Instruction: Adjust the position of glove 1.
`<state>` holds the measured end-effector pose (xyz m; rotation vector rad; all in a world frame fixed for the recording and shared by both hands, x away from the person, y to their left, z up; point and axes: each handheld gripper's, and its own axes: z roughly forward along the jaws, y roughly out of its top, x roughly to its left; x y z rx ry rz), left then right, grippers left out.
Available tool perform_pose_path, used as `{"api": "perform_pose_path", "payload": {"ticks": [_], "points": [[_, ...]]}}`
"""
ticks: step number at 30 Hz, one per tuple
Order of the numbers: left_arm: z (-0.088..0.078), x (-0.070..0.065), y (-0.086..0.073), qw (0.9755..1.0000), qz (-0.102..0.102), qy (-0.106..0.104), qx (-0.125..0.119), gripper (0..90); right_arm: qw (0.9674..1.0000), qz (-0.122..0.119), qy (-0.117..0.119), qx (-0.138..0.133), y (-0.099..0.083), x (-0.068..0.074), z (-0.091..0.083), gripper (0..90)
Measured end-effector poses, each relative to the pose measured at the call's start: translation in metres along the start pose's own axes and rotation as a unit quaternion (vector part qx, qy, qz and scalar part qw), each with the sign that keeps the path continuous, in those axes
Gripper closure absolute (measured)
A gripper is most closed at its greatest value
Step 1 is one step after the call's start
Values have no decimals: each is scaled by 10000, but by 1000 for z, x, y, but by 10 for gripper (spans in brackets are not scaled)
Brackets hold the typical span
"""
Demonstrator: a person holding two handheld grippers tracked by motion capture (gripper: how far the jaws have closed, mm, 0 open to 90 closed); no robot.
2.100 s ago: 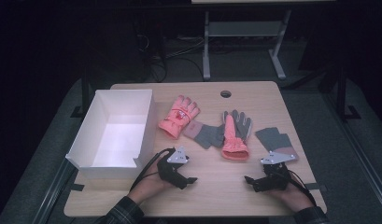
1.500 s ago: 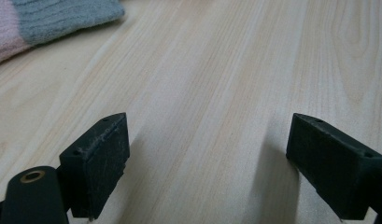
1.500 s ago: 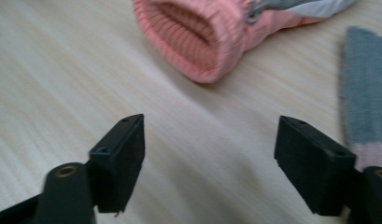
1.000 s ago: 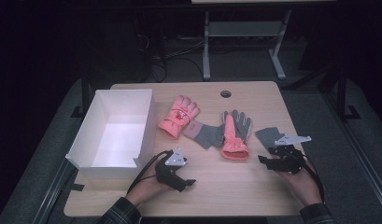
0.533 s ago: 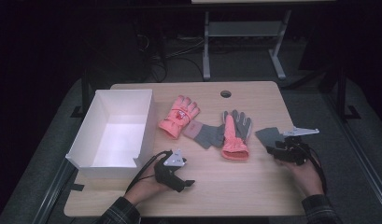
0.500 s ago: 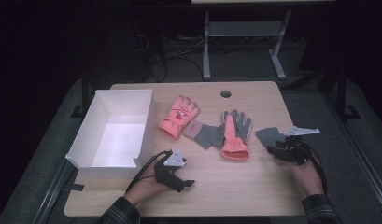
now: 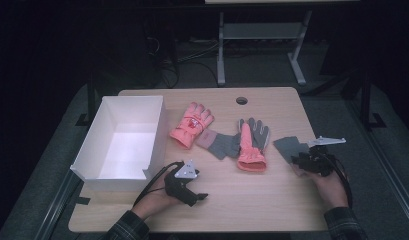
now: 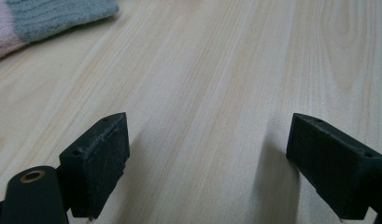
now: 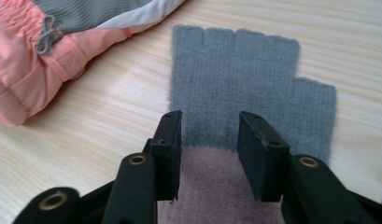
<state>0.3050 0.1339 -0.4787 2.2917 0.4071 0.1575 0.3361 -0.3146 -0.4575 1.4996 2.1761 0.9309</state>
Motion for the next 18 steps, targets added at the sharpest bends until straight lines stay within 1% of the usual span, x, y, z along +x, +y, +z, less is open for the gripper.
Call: {"api": "perform_pose_path", "payload": {"ticks": [3,6,7,8,9,10,12,15,18], "points": [[0,0,0,10000,1,1,0,125,10000,84,21,14,0,-1,1,598],[0,0,0,10000,-6,0,0,125,9998,177,58,34,-2,-4,4,656],[0,0,0,10000,-6,0,0,125,9998,177,58,34,-2,-4,4,656],[0,0,0,10000,-11,0,3,125,9997,221,67,31,-3,-4,5,698],[0,0,0,10000,-8,1,7,125,9998,202,46,25,-3,-5,6,742],[0,0,0,10000,-13,0,12,125,9997,234,61,39,-3,-6,7,787],[0,0,0,10000,-9,0,6,125,9997,217,66,64,-2,-7,8,833],[0,0,0,10000,-10,0,7,125,9998,189,57,93,-1,-6,8,859],[0,0,0,10000,-9,0,6,125,9998,169,42,87,-1,-5,6,865]]}}
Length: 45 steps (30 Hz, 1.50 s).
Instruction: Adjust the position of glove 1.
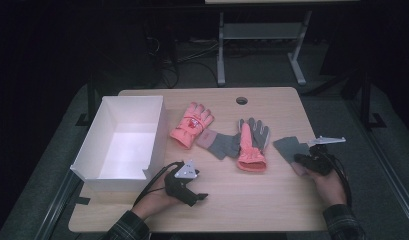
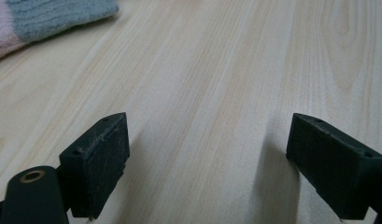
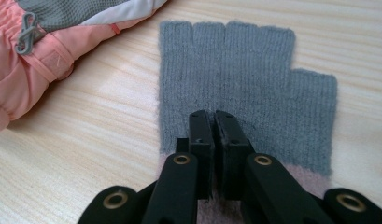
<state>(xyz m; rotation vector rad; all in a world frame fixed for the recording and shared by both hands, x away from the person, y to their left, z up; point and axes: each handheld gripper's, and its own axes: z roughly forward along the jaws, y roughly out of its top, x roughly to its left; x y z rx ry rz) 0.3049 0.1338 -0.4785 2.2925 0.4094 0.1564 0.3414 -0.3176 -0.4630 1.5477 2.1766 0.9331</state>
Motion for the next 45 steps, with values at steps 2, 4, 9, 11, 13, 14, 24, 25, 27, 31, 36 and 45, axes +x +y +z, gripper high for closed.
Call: {"api": "perform_pose_path", "payload": {"ticks": [2,4,9,11,13,14,24,25,27,31,36,45], "points": [[0,0,0,10000,-2,0,0,125,10000,-49,-12,-13,0,0,-1,866],[0,0,0,10000,1,0,-1,125,10000,-9,-31,-63,1,-1,-5,869],[0,0,0,10000,10,-2,3,125,9998,-32,-30,-184,2,-1,-12,871],[0,0,0,10000,16,-1,-1,125,9995,-36,-19,-299,4,-1,-18,870],[0,0,0,10000,16,0,-3,125,9994,-42,-7,-350,5,1,-22,871],[0,0,0,10000,17,-2,-2,125,9992,-85,-11,-385,6,2,-24,871],[0,1,0,10000,49,1,24,125,9972,-338,120,-663,13,21,-44,871],[0,1,0,10000,48,1,22,125,9969,-359,144,-680,13,23,-46,871],[0,1,0,10000,49,2,24,125,9960,-457,228,-727,14,29,-50,871],[0,1,0,10000,50,2,24,125,9952,-542,341,-740,14,37,-53,871],[0,0,0,10000,21,2,12,125,9918,-741,633,-826,17,53,-59,871],[0,0,0,10000,16,1,13,125,9851,-1107,1029,-824,23,83,-61,870]]}}
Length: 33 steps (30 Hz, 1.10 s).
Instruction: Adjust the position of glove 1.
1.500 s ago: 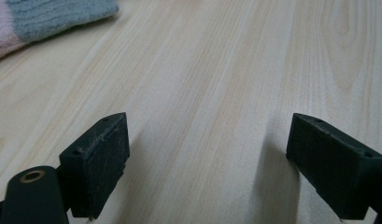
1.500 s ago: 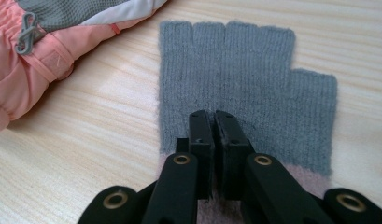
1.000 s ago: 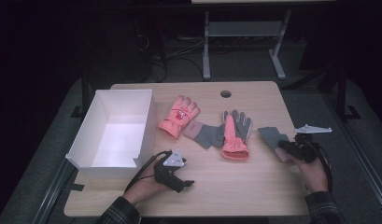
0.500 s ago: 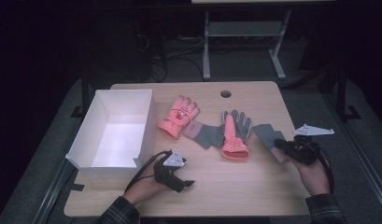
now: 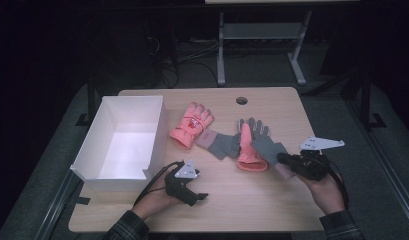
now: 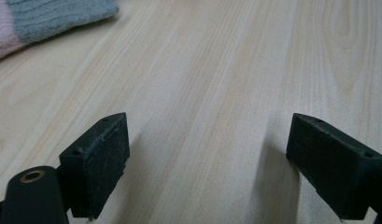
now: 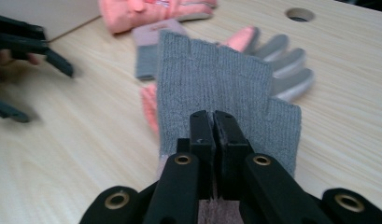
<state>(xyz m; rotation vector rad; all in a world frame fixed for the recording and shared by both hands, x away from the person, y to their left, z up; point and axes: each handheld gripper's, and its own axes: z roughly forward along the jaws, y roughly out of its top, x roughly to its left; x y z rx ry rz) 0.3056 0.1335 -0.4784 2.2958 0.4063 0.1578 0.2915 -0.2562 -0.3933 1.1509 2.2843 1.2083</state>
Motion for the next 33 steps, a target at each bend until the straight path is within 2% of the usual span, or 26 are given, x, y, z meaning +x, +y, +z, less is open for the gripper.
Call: {"api": "perform_pose_path", "payload": {"ticks": [1,2,10,11,18,21,23,29,33], "points": [[0,0,0,10000,35,12,1,125,10000,0,0,0,0,0,0,870],[0,0,0,10000,1,0,-3,125,9999,-76,87,11,3,7,1,870],[0,0,0,10000,-10,0,3,125,9983,-283,500,25,10,33,10,870],[0,0,0,10000,-10,0,3,125,9983,-283,500,25,10,33,10,870],[0,0,0,10000,-11,-1,12,125,9948,-546,844,143,13,58,23,870],[0,0,0,10000,22,6,37,125,9939,-556,935,195,13,65,27,870],[0,0,0,10000,16,9,29,125,9920,-675,1033,283,13,74,35,870],[0,0,0,10000,14,4,13,125,9907,-633,1118,453,8,82,50,870],[0,0,0,10000,-3,5,-10,125,9882,-667,1237,612,1,86,67,869]]}}
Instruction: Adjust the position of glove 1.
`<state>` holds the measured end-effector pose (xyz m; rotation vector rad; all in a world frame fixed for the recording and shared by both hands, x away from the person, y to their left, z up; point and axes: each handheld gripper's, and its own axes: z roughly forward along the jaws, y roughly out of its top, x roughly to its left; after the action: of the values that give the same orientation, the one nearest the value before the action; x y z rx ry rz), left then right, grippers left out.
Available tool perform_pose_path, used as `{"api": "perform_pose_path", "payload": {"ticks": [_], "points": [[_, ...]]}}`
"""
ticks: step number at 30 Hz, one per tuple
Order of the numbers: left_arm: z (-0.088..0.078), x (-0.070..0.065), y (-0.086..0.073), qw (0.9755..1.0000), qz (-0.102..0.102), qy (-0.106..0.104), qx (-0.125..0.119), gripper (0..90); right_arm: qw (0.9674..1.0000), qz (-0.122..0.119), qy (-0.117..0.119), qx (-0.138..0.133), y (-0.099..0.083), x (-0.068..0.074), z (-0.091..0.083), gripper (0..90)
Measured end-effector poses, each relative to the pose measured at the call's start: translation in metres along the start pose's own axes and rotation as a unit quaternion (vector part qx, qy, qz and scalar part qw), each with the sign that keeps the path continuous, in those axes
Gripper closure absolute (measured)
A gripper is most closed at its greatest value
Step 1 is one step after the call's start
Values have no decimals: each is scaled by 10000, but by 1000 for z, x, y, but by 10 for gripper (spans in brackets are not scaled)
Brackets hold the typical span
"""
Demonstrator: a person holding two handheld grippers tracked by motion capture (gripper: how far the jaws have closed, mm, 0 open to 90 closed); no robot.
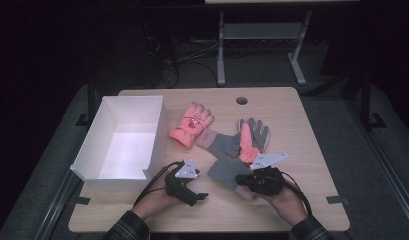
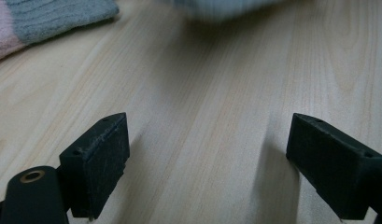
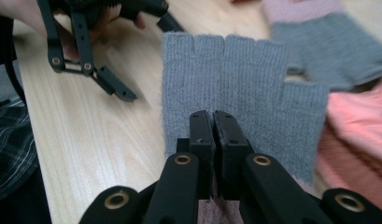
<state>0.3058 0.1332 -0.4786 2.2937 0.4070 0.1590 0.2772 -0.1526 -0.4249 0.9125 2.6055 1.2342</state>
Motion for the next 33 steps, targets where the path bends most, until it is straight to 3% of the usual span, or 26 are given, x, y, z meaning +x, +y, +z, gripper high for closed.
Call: {"api": "perform_pose_path", "payload": {"ticks": [8,14,16,21,27,28,29,30,32,33], "points": [[0,0,0,10000,-16,-2,-16,125,9994,-145,25,301,-5,7,20,868],[0,0,0,10000,25,0,20,125,9992,-70,24,399,-7,6,26,858],[0,1,0,10000,63,10,22,125,9992,-7,51,405,-8,6,28,799],[0,1,0,10000,48,9,13,125,9994,5,27,341,-7,6,26,664],[1,-3,4,9996,-173,187,86,136,9996,154,10,217,-11,-7,9,722],[0,-2,5,9996,-110,223,161,160,9995,203,27,242,-13,-9,6,755],[-1,-3,6,9994,-204,223,142,256,9994,225,-28,268,-15,-15,-1,837],[-4,-4,8,9991,-271,259,211,288,9992,268,-32,294,-17,-17,-5,876],[-7,-5,8,9989,-257,295,247,421,9993,240,-70,270,-19,-20,-9,898],[-9,-6,10,9988,-313,309,235,421,9993,243,-113,270,-21,-22,-12,899]]}}
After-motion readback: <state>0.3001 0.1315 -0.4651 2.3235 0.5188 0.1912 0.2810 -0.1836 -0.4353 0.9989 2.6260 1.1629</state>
